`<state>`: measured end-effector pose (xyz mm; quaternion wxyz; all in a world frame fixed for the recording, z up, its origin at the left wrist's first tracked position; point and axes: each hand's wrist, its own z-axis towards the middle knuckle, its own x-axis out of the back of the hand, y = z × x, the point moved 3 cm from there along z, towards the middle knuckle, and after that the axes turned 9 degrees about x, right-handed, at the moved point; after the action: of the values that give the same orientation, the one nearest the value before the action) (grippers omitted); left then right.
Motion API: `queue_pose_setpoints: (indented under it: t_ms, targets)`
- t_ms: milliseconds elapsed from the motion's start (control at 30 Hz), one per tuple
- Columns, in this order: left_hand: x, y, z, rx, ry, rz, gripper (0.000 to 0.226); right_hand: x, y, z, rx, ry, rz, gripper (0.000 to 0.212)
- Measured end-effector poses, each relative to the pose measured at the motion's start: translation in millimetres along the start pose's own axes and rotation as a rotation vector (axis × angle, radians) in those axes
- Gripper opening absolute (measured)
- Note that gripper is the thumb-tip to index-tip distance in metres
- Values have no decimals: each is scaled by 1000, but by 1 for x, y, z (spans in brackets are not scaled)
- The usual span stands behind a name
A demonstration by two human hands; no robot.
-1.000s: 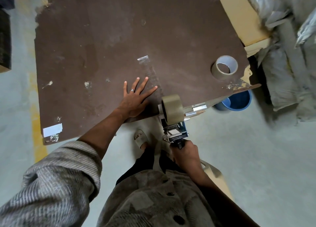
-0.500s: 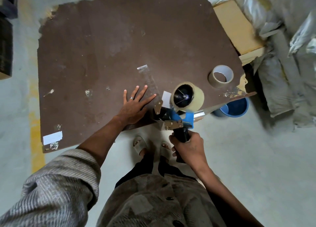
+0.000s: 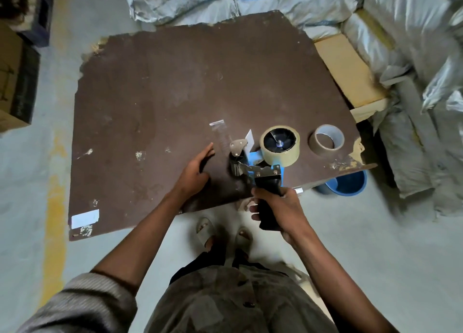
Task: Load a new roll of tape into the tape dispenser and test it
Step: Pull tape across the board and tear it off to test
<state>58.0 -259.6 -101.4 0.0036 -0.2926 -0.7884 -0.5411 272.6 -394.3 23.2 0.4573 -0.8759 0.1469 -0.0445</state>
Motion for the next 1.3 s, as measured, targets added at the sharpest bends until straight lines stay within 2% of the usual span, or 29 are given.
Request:
queue_pose_setpoints:
  t_ms: [133, 233, 600, 867, 1100, 1300]
  targets:
    - [-2, 24, -10, 166, -9, -437, 81, -5, -13, 12, -22, -46, 34, 16]
    - [-2, 40, -12, 168, -55, -562, 74, -13, -21, 20, -32, -65, 79, 15]
    - [16, 63, -5, 131, -2, -585, 32, -41, -37, 43, -76, -138, 89, 15]
    - [64, 52, 24, 173, 82, -559, 19, -73, -46, 76, -172, -76, 98, 13]
    - [110, 57, 57, 146, -88, -448, 15, -102, -59, 100, -155, -78, 153, 12]
    - [130, 66, 76, 178, -205, -485, 17, -115, -68, 109, -176, -65, 198, 11]
